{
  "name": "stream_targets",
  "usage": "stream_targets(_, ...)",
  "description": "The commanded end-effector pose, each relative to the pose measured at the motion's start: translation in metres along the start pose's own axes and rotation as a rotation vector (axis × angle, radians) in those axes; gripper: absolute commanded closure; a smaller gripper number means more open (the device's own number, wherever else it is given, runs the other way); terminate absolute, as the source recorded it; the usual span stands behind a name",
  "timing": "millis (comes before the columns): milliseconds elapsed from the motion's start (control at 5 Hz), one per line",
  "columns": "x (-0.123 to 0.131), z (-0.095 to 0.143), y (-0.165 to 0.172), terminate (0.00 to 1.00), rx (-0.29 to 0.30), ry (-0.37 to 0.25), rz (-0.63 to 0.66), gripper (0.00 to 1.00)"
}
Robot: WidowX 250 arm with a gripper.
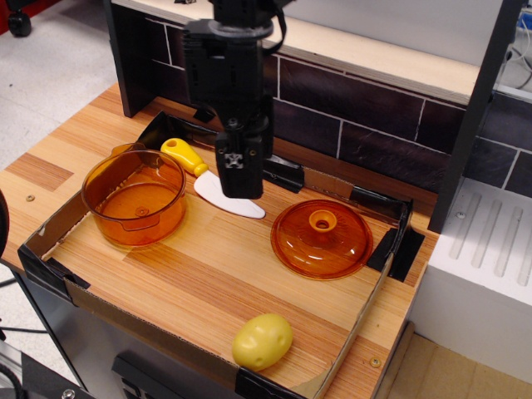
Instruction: Put potato in pot
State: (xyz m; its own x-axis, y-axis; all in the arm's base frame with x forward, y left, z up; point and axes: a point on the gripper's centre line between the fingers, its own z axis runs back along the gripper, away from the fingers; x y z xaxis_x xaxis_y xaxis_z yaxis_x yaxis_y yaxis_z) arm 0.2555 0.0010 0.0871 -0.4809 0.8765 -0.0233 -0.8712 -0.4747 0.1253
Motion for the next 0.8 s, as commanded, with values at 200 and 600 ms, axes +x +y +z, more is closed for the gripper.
stream_targets(200, 0.004, -0.008, 0.038, 0.0, -0.148, 0.012, 0.299, 0.0)
stream_targets(600, -0.005, -0.038, 0.071, 0.0, -0.094, 0.025, 0.33, 0.0)
